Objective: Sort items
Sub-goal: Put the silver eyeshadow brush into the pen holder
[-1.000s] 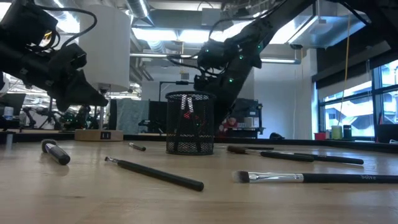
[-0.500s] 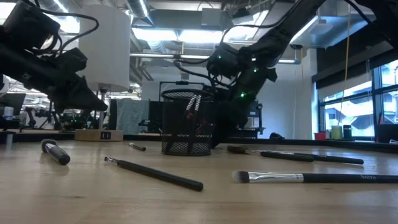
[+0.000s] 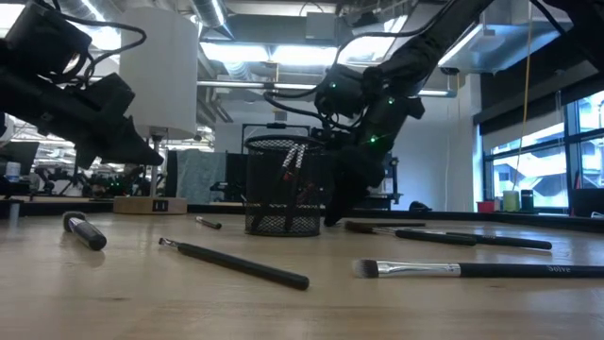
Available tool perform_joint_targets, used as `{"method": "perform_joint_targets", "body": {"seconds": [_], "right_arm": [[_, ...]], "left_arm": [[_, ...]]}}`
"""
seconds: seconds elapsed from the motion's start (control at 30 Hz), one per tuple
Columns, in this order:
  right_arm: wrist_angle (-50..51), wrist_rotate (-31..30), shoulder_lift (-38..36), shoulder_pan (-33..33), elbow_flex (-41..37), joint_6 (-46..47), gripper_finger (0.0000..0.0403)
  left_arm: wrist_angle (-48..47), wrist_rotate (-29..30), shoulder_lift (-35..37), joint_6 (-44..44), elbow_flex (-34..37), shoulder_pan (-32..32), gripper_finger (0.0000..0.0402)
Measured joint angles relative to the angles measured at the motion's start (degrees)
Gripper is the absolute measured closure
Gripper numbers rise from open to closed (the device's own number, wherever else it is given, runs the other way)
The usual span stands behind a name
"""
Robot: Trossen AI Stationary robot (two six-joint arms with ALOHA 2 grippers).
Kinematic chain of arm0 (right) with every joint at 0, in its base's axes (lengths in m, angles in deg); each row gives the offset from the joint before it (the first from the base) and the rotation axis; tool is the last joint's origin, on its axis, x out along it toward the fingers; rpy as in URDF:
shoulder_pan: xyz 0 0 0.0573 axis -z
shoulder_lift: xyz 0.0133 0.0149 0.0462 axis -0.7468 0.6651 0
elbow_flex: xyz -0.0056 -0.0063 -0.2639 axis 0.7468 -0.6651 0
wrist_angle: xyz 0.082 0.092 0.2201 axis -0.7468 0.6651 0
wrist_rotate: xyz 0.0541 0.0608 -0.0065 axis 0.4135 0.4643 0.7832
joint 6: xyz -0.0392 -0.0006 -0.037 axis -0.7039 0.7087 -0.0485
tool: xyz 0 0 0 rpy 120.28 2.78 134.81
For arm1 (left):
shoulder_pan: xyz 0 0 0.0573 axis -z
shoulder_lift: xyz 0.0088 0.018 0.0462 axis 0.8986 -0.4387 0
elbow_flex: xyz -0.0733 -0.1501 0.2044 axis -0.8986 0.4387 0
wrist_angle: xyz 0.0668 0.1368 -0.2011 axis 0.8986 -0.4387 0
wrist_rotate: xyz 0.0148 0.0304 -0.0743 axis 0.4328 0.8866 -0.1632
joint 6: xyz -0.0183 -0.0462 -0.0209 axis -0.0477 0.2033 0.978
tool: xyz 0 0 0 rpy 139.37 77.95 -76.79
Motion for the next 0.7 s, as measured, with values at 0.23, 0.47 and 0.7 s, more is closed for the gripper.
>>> {"method": "perform_joint_targets", "body": {"seconds": [0.23, 0.47, 0.7], "right_arm": [[-0.2, -0.8, 0.1, -0.2, -0.1, 1.5, 0.0394], [1.4, -3.1, -3.7, -0.1, -0.7, 3.9, 0.0400], [-3.9, -9.0, -13.9, -0.6, -0.9, 4.0, 0.0401]], "left_arm": [[0.0, 2.0, 0.0, 0.1, 0.0, 0.0, 0.0396], [0.0, 0.5, 0.0, 0.8, 0.0, 0.0, 0.0396], [0.0, -2.3, 0.0, 0.8, 0.0, 0.0, 0.0396]]}}
